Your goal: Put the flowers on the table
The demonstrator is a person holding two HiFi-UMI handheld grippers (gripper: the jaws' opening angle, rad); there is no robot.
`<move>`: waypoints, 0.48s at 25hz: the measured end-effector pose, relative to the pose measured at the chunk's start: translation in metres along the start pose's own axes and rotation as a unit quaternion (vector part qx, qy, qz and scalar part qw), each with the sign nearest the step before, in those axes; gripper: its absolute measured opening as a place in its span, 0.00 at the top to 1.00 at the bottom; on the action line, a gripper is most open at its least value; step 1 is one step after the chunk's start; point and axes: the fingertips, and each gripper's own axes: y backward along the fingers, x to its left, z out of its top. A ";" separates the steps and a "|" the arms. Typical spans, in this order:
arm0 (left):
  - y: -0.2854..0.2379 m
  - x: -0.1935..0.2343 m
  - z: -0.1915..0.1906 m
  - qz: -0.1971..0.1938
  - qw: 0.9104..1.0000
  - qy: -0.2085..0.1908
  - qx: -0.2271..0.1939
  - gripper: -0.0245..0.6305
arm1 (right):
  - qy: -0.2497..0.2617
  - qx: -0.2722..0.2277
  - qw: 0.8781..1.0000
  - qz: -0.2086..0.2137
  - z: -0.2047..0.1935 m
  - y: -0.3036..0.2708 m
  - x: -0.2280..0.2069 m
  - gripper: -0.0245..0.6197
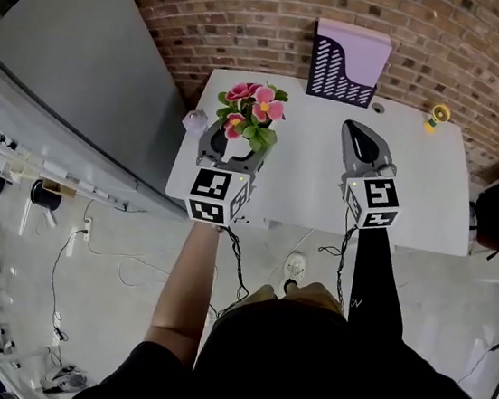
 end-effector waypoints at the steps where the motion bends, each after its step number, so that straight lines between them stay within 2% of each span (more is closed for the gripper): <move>1: -0.012 0.004 0.000 0.006 1.000 0.002 0.002 0.44 | -0.002 0.000 1.000 0.005 -0.003 -0.011 -0.008 0.96; 9: -0.088 0.019 -0.011 0.037 0.999 0.009 0.008 0.44 | -0.017 0.006 0.999 0.039 -0.037 -0.071 -0.059 0.96; 12: -0.108 0.022 -0.015 0.040 0.999 0.024 0.008 0.44 | -0.027 0.016 0.999 0.043 -0.054 -0.082 -0.072 0.96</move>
